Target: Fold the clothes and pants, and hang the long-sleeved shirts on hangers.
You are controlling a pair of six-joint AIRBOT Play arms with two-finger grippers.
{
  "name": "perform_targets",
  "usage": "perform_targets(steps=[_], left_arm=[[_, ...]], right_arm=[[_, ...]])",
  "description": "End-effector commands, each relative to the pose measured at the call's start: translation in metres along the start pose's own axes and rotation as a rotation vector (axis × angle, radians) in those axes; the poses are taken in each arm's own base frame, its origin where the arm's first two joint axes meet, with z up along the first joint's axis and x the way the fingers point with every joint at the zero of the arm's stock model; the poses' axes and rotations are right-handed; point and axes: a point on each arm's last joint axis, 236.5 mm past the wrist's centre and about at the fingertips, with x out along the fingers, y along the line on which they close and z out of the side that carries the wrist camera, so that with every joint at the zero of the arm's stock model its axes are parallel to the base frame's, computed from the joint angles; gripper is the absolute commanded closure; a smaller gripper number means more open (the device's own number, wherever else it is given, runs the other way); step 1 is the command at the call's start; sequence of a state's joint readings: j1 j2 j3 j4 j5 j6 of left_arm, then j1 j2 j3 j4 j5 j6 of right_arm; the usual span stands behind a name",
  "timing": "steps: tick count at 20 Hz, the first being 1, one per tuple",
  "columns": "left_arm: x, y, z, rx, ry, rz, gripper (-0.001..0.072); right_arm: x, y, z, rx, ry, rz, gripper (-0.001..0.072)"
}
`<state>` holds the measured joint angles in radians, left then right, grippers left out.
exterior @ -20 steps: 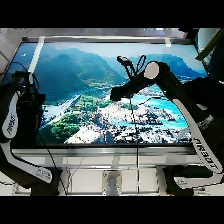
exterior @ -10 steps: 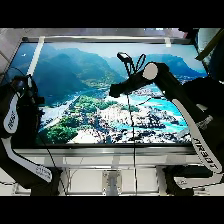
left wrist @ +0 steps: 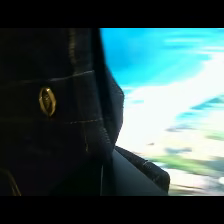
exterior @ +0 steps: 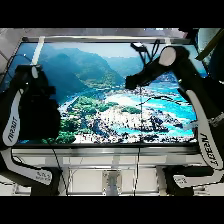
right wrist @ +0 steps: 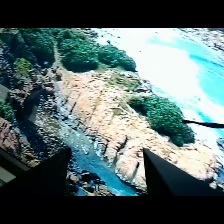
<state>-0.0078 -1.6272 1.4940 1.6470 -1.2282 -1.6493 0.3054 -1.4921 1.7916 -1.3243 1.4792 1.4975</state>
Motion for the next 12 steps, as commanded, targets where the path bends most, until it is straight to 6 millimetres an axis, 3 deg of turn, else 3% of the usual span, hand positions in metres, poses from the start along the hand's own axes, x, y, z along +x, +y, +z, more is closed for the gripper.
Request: perform_targets(steps=[1, 5, 7, 9, 11, 12], left_arm=[[-0.026, -0.162, -0.007, 0.178, -0.075, -0.282, 0.0679], [-0.031, -0.348, -0.049, 0.439, -0.235, -0.467, 0.0679], [-0.035, -0.422, -0.074, 0.461, -0.326, -0.569, 0.0679], [-0.044, -0.471, -0.081, 0.421, -0.423, -0.664, 0.0679], [-0.054, -0.492, -0.069, 0.388, -0.502, -0.72, 0.0678], [-0.063, -0.493, -0.058, 0.373, -0.533, -0.733, 0.0601]], right_arm=[[-0.055, -0.066, -0.004, 0.061, -0.015, -0.138, 0.0205], [-0.095, -0.132, -0.008, 0.169, -0.093, -0.223, 0.0204], [-0.105, -0.162, -0.017, 0.225, -0.1, -0.255, 0.0204], [-0.114, -0.186, -0.027, 0.277, -0.107, -0.281, 0.0204], [-0.121, -0.204, -0.03, 0.306, -0.13, -0.304, 0.0205], [-0.125, -0.214, -0.027, 0.318, -0.163, -0.318, 0.0204]])
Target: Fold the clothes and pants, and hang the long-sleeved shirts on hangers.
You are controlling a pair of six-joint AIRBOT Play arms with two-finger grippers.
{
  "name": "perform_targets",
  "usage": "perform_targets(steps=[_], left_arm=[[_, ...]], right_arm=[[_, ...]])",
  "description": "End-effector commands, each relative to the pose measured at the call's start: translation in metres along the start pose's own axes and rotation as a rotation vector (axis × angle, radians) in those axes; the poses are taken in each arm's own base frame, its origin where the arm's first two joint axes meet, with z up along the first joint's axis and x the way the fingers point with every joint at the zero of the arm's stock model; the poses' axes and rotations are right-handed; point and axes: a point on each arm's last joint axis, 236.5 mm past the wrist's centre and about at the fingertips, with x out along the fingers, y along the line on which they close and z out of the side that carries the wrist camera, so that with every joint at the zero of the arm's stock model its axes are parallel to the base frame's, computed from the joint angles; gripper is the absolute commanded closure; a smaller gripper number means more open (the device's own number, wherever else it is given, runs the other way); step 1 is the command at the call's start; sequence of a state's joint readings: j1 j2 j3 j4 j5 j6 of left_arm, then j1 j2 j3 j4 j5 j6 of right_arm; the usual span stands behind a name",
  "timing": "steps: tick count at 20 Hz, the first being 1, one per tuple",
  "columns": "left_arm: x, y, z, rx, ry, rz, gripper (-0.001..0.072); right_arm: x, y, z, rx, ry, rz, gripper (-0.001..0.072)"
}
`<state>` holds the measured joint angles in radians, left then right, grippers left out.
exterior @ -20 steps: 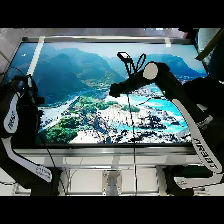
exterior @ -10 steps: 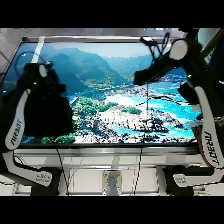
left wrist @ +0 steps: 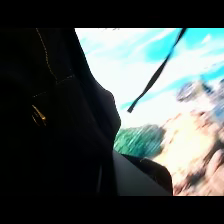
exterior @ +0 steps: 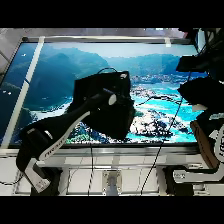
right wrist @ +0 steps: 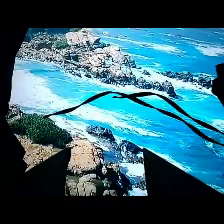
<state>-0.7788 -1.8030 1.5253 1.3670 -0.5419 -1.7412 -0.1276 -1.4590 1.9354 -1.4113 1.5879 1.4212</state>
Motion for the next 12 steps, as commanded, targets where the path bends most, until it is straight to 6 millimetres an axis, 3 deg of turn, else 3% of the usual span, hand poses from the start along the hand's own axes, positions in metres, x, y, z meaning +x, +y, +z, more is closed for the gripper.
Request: perform_targets(steps=[1, 2, 4, 6, 7, 9, 11, 12], left_arm=[[0.002, -0.036, 0.049, -0.029, -0.201, -0.079, 0.0283], [-0.012, -0.024, 0.07, -0.043, -0.228, -0.067, 0.001], [-0.052, 0.024, 0.104, -0.042, -0.246, 0.017, 0.0008], [-0.112, 0.107, 0.12, -0.029, -0.212, 0.201, 0.0008], [-0.149, 0.158, 0.113, -0.05, -0.155, 0.32, 0.0008], [-0.223, 0.244, 0.072, -0.183, 0.004, 0.509, 0.0008], [-0.277, 0.293, 0.018, -0.314, 0.138, 0.593, 0.0008], [-0.291, 0.306, -0.008, -0.372, 0.167, 0.606, 0.0008]], right_arm=[[-0.005, -0.037, 0.014, 0.057, -0.082, -0.033, 0.0204], [-0.005, -0.038, 0.019, 0.062, -0.102, -0.015, 0.0204], [0.0, -0.039, 0.017, 0.069, -0.096, 0.022, 0.0203], [0.009, -0.041, 0.002, 0.088, -0.05, 0.056, 0.0203], [0.018, -0.041, -0.013, 0.088, -0.003, 0.084, 0.0203], [0.038, -0.034, -0.048, 0.132, 0.094, 0.152, 0.0204], [0.062, -0.017, -0.094, 0.167, 0.212, 0.221, 0.0203], [0.072, -0.003, -0.121, 0.185, 0.271, 0.265, 0.0204]])
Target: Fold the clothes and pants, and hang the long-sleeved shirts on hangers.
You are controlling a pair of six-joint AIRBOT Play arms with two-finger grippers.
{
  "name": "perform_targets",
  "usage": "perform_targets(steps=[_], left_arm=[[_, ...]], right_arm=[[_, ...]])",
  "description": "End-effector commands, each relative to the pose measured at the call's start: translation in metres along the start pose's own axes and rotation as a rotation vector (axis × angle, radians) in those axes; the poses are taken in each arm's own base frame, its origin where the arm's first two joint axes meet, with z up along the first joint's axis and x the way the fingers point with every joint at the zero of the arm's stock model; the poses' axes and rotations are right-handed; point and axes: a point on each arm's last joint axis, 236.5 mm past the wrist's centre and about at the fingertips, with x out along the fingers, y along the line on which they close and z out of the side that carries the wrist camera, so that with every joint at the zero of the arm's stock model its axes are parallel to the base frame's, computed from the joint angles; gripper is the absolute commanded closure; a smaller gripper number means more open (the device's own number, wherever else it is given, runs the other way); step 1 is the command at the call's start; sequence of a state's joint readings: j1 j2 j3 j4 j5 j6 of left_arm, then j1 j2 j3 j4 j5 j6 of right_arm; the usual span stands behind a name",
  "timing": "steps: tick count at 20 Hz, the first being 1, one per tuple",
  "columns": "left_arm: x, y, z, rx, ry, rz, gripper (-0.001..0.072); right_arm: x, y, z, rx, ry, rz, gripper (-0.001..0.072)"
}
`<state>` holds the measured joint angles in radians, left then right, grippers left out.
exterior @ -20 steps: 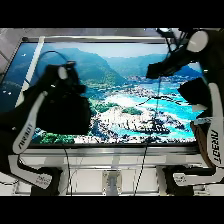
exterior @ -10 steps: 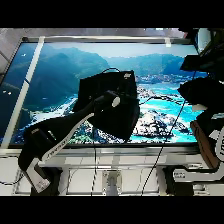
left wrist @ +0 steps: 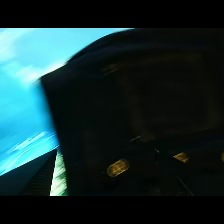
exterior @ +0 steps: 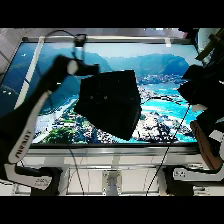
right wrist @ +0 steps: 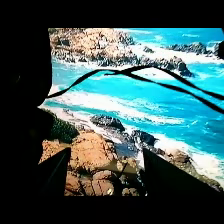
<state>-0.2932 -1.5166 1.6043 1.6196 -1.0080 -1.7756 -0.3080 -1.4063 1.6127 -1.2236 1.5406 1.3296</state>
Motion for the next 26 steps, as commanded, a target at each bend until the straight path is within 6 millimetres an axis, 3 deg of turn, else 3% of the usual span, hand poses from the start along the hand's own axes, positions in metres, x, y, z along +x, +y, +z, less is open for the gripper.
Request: perform_targets(steps=[1, 4, 6, 8, 10, 12, 15, 16, 18, 23, 24, 25, 26], left_arm=[[-0.04, 0.114, -0.082, -0.161, 0.231, 0.158, 0.0008], [-0.022, 0.106, -0.168, -0.312, 0.28, 0.061, 0.0008], [-0.008, 0.091, -0.199, -0.412, 0.246, -0.004, 0.0008], [0.007, 0.071, -0.201, -0.564, 0.191, -0.09, 0.0008], [0.025, 0.059, -0.189, -0.804, 0.115, -0.168, 0.0009], [0.041, 0.048, -0.195, -0.945, 0.155, -0.216, 0.0009], [0.057, 0.038, -0.213, -1.03, 0.247, -0.23, 0.0022], [0.061, 0.037, -0.211, -1.061, 0.243, -0.239, 0.0109], [0.067, 0.037, -0.205, -1.071, 0.21, -0.25, 0.0116], [0.083, 0.032, -0.211, -1.092, 0.212, -0.231, 0.0127], [0.084, 0.03, -0.209, -1.087, 0.2, -0.237, 0.026], [0.085, 0.029, -0.204, -1.086, 0.183, -0.245, 0.0599], [0.084, 0.029, -0.201, -1.084, 0.174, -0.251, 0.0674]], right_arm=[[0.047, 0.019, -0.08, 0.07, 0.185, 0.139, 0.0203], [0.082, 0.051, -0.15, 0.191, 0.247, 0.268, 0.0203], [0.088, 0.084, -0.174, 0.275, 0.238, 0.398, 0.0202], [0.09, 0.108, -0.186, 0.303, 0.229, 0.471, 0.0202], [0.097, 0.124, -0.192, 0.274, 0.223, 0.482, 0.0202], [0.104, 0.139, -0.192, 0.22, 0.211, 0.474, 0.0202], [0.113, 0.157, -0.189, 0.151, 0.179, 0.465, 0.0202], [0.115, 0.161, -0.188, 0.137, 0.172, 0.463, 0.0202], [0.117, 0.167, -0.187, 0.116, 0.158, 0.459, 0.0203], [0.117, 0.168, -0.187, 0.12, 0.161, 0.459, 0.0203], [0.118, 0.168, -0.187, 0.127, 0.163, 0.458, 0.0203], [0.117, 0.168, -0.188, 0.127, 0.164, 0.459, 0.0203], [0.117, 0.168, -0.188, 0.127, 0.166, 0.459, 0.0203]])
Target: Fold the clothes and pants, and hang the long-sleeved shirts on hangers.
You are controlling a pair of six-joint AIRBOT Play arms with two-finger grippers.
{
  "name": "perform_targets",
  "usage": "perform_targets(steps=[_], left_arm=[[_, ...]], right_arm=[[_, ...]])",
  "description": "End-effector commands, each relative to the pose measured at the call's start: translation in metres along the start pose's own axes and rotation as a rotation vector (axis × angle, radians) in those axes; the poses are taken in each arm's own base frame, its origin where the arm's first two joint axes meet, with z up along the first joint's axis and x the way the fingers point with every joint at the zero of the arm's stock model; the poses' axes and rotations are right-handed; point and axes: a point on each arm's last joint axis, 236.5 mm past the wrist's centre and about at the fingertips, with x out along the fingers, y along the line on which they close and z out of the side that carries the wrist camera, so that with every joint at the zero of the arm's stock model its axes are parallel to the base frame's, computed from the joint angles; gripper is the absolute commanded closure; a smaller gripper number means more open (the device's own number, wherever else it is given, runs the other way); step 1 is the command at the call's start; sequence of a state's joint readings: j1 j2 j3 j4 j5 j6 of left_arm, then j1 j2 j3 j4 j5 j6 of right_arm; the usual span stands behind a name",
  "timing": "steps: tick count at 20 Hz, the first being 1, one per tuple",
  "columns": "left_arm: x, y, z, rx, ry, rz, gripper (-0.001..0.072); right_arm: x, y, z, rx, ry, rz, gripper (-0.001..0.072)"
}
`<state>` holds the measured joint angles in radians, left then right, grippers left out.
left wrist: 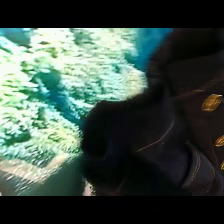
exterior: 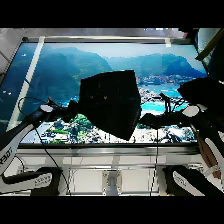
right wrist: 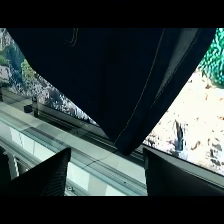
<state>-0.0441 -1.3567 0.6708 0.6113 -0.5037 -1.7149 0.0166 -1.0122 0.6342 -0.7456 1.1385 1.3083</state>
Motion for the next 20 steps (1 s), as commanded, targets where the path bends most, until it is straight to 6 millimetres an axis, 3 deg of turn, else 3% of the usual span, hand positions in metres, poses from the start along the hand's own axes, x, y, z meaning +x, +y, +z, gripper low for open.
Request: perform_targets(steps=[1, 5, 7, 10, 12, 14, 18, 20], left_arm=[[0.003, -0.01, 0.004, 0.011, -0.026, -0.033, 0.0677], [-0.008, -0.023, -0.004, 0.133, -0.001, -0.064, 0.0677], [-0.021, -0.036, -0.009, 0.218, 0.002, -0.099, 0.0677], [-0.039, -0.054, -0.013, 0.286, -0.013, -0.145, 0.0678], [-0.045, -0.062, -0.016, 0.306, -0.019, -0.164, 0.0678], [-0.045, -0.066, -0.027, 0.332, 0.0, -0.17, 0.0678], [-0.034, -0.068, -0.068, 0.472, 0.063, -0.146, 0.0679], [-0.033, -0.069, -0.075, 0.484, 0.076, -0.148, 0.0679]], right_arm=[[0.001, 0.001, 0.0, 0.005, 0.001, 0.0, 0.0203], [0.0, -0.005, -0.01, 0.013, 0.041, -0.025, 0.0203], [0.002, -0.021, -0.024, 0.08, 0.088, -0.085, 0.0202], [0.025, -0.034, -0.022, 0.295, 0.005, -0.042, 0.0201], [0.044, -0.046, -0.038, 0.37, 0.042, -0.021, 0.0201], [0.057, -0.054, -0.044, 0.388, 0.078, -0.01, 0.0201], [0.072, -0.053, -0.04, 0.408, 0.091, 0.05, 0.0202], [0.074, -0.055, -0.042, 0.412, 0.101, 0.047, 0.0202]])
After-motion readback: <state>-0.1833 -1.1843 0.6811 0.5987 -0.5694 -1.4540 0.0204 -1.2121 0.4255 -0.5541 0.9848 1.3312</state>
